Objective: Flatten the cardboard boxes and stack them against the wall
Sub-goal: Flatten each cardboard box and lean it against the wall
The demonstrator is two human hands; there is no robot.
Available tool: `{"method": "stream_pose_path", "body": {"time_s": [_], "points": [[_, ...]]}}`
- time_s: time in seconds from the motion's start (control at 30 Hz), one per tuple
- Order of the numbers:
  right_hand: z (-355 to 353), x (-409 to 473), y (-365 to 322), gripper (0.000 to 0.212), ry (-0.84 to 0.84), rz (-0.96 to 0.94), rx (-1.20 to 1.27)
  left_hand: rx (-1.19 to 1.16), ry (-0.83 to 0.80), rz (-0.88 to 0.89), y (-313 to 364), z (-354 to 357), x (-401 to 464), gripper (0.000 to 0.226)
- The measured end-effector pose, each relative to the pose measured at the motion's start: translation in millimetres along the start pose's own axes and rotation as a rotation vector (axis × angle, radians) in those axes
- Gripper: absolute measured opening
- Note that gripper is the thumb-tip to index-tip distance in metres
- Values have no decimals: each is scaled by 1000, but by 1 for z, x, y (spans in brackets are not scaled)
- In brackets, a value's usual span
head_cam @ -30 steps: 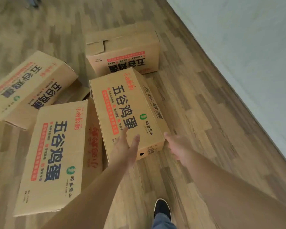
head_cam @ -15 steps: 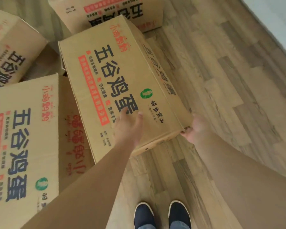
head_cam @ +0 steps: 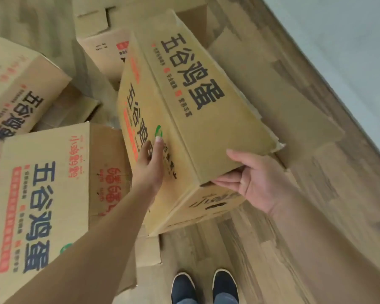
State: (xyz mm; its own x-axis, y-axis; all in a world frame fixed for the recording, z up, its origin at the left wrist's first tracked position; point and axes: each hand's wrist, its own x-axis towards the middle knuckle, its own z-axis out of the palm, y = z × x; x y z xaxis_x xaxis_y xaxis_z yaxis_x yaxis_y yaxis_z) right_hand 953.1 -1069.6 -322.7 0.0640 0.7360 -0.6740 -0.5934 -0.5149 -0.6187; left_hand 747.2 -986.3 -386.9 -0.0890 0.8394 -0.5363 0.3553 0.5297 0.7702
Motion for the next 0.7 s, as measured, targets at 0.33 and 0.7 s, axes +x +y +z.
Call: {"method": "stream_pose_path", "body": {"time_s": [0.33,0.7], "points": [[16,-7,121,46,27,277,-762,238,-293,-33,-12,27,-22,136],[-9,58,11,107,535,-279,-1741,354,-271,-127,-31,38,-26,120]]}}
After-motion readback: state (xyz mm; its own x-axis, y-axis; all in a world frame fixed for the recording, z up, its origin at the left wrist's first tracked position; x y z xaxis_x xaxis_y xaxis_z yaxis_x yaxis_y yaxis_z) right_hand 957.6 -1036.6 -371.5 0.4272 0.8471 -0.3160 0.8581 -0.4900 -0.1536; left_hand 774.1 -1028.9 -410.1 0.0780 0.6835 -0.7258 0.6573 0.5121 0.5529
